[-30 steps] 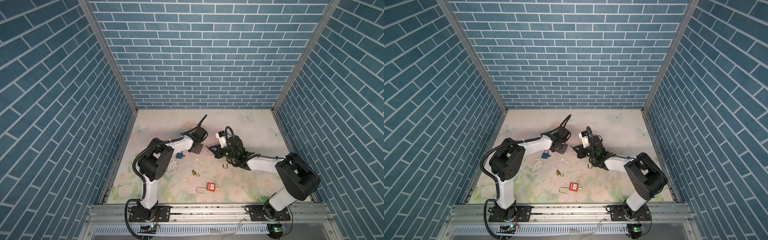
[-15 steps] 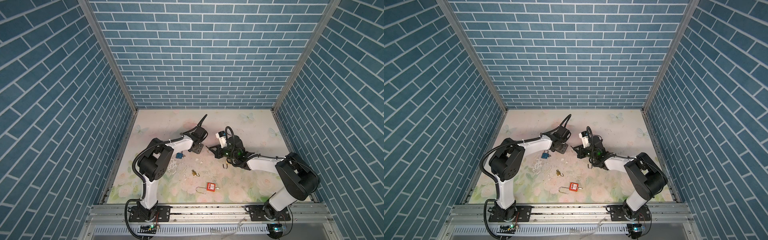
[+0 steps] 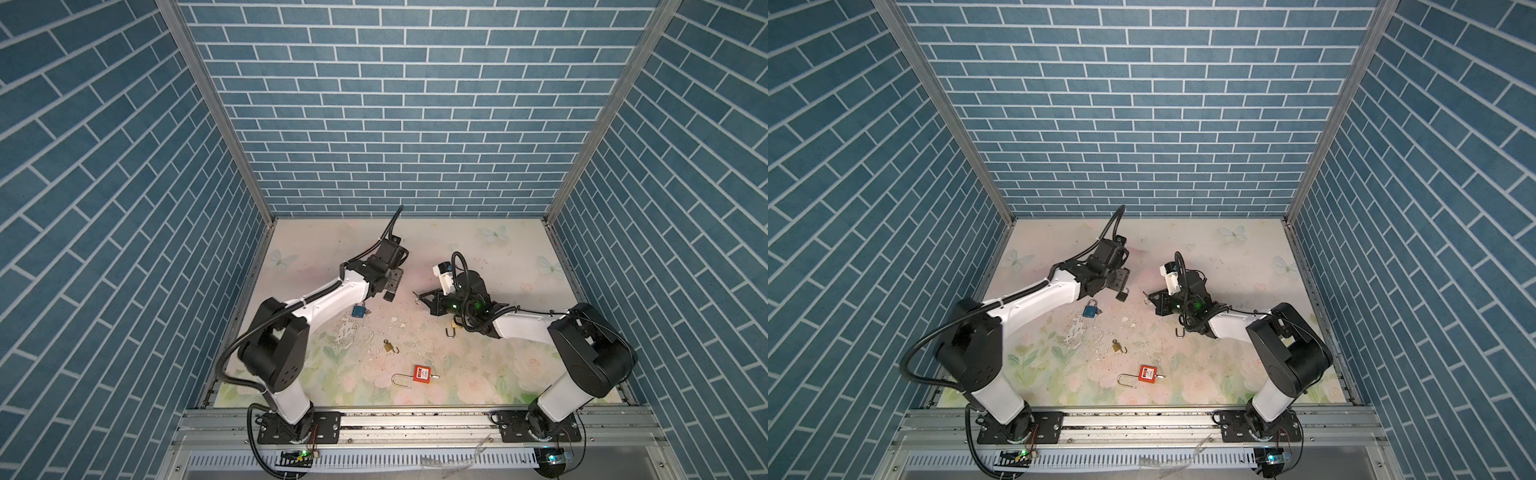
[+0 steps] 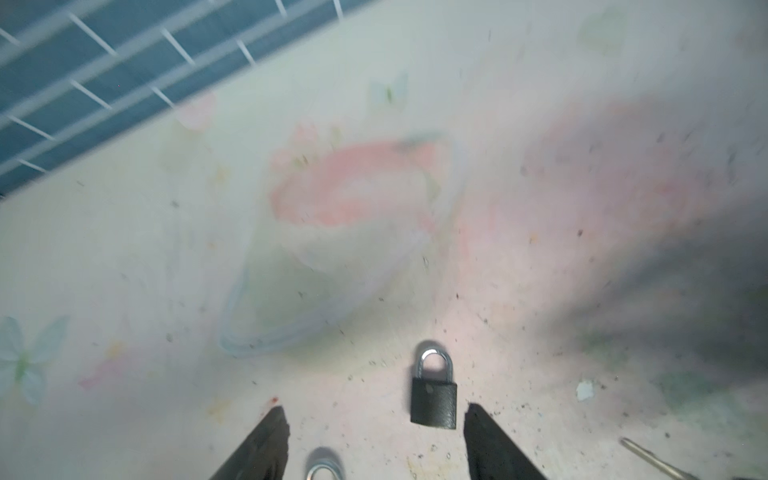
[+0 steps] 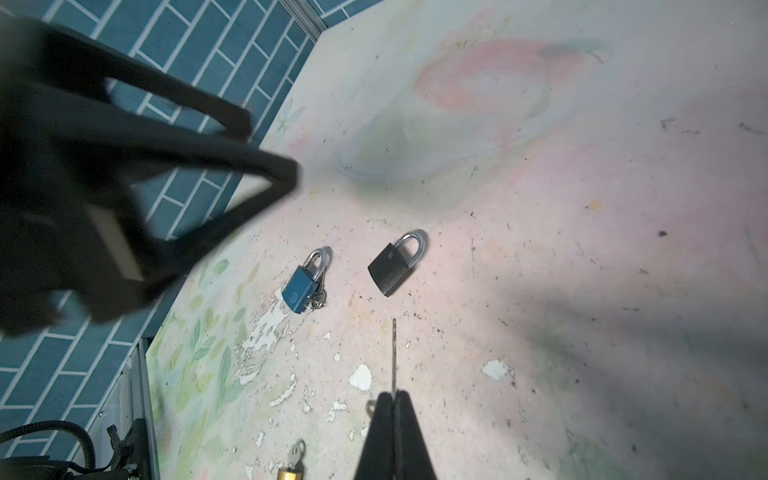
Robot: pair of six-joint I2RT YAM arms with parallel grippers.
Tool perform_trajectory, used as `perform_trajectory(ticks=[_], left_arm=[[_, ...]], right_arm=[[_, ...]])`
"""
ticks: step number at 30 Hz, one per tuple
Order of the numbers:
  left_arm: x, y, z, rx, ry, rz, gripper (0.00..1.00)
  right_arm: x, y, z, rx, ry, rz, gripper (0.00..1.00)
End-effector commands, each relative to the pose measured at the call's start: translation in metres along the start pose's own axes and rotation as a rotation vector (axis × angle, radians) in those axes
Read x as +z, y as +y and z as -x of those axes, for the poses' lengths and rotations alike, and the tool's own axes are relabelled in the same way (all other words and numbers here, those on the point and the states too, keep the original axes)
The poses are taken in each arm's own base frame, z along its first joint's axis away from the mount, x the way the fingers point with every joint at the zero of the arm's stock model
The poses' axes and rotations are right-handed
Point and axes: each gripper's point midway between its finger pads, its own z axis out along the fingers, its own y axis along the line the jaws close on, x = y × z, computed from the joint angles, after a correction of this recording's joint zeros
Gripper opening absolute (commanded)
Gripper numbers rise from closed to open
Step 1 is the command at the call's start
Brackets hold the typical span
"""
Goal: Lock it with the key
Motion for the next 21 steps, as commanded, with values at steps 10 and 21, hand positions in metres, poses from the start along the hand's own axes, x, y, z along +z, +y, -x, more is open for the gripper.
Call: perform_trajectory(ticks=[10, 21], left_arm=[[-0.136, 0.059, 0.045, -0.113, -0.632, 0.020, 0.86], [-0.149, 0.063, 0.031, -0.113, -0.701, 0.011, 0.86]], right_arm=[[0.055, -0.014, -0.001, 0.157, 0.158, 0.015, 0.00], [0.086, -0.026, -0.007, 0.234, 0.223, 0.020, 0.00]])
